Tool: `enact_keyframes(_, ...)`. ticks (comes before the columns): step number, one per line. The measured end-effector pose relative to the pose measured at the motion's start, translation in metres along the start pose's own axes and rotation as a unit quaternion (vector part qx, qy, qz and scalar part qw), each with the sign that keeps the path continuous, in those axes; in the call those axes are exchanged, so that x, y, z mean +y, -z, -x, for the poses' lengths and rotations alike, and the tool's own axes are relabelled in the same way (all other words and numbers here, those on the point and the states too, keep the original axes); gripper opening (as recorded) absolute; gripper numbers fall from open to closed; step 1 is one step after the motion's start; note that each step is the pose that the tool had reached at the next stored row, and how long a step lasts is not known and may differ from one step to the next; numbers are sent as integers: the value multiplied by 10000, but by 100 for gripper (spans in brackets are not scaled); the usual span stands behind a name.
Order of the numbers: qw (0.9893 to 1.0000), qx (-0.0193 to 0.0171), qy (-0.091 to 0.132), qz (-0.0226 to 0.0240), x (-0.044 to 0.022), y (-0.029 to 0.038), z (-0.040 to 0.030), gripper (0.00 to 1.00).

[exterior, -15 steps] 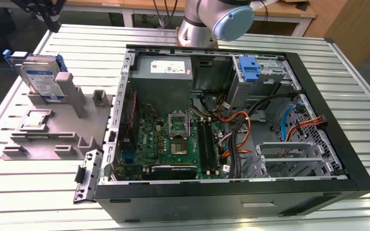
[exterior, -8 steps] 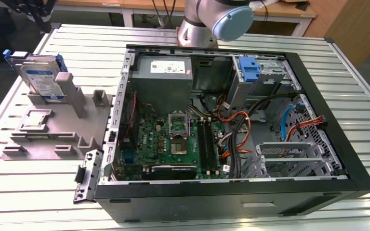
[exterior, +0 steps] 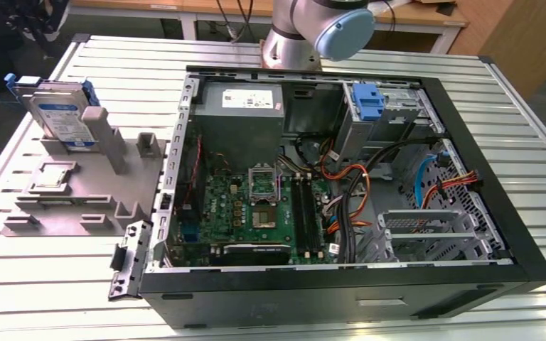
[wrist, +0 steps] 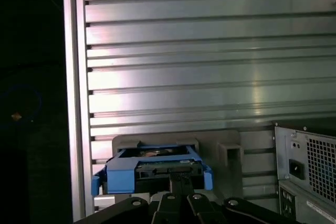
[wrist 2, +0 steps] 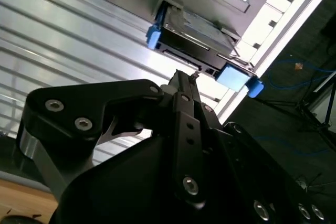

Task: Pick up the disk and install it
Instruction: 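Reach for the disk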

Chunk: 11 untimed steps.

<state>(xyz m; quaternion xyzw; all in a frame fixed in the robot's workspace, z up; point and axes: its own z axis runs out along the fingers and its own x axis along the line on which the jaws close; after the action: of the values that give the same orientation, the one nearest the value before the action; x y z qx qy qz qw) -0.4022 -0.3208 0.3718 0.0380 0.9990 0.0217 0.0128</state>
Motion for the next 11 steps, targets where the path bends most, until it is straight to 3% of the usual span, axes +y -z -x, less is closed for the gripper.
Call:
enact_keyframes(6,10000,8,0,-1,-65,-36,-232,10)
enact_keyframes(11,10000,12,0,-1,-152,-55,-365,10)
